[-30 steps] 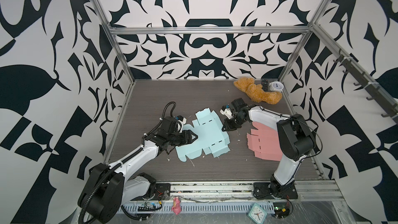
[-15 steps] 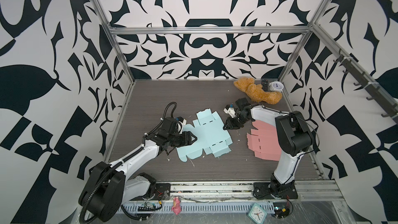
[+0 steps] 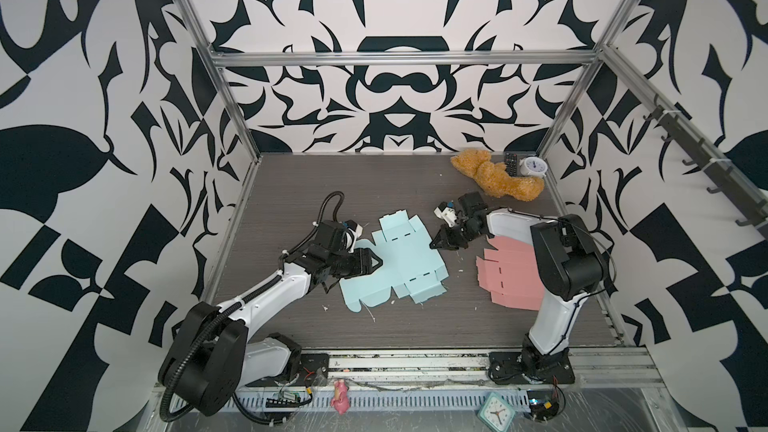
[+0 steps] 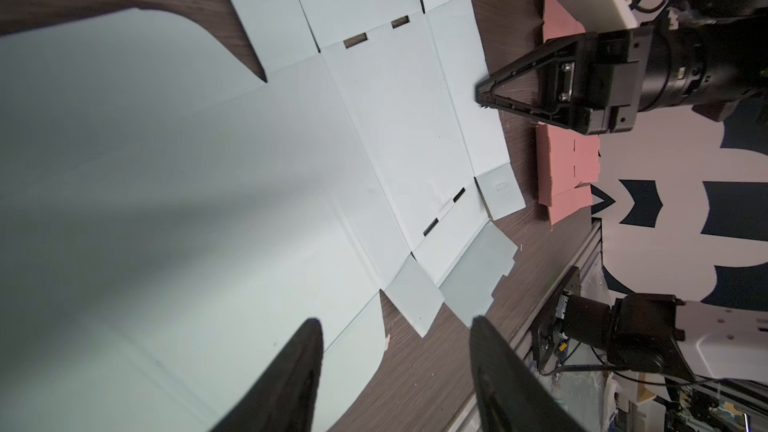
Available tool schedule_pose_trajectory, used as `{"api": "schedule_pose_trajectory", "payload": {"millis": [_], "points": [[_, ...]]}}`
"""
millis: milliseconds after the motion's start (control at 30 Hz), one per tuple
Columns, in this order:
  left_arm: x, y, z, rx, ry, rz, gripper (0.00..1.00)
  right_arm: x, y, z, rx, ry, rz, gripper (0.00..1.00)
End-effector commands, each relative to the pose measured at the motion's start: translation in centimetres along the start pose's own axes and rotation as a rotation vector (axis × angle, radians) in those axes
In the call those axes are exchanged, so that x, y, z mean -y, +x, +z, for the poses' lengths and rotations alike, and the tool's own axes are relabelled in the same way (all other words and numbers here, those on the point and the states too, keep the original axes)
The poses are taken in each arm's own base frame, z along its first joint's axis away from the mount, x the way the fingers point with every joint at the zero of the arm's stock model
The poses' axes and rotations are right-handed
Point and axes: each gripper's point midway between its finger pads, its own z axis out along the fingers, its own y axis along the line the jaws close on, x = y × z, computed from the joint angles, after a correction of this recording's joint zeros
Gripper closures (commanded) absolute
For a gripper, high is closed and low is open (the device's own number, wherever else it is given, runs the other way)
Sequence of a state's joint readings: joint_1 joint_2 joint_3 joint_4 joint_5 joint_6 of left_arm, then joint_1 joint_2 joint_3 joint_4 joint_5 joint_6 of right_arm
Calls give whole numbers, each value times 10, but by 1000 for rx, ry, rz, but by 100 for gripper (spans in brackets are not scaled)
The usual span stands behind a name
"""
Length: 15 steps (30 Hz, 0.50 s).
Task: Fold the paper box
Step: 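Press right gripper on the blank's far edge while left gripper holds the near flap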
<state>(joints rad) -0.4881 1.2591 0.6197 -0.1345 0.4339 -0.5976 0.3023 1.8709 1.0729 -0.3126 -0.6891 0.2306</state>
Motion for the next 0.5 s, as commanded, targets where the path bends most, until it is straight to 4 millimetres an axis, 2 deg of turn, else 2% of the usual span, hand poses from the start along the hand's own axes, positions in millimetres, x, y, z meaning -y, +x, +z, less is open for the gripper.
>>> {"api": "schedule_pose_trajectory", "payload": {"millis": [0,233,467], "points": [[13,-16,-3,32,32,32,42,-11,-6,-5,19,-33,-23,90],[16,-19,-4,42,39,30,42,-13,-1,-1,17,-48,-17,77],[13,-16,-3,39,33,20,42,-13,-1,3,19,-44,-20,81]]}}
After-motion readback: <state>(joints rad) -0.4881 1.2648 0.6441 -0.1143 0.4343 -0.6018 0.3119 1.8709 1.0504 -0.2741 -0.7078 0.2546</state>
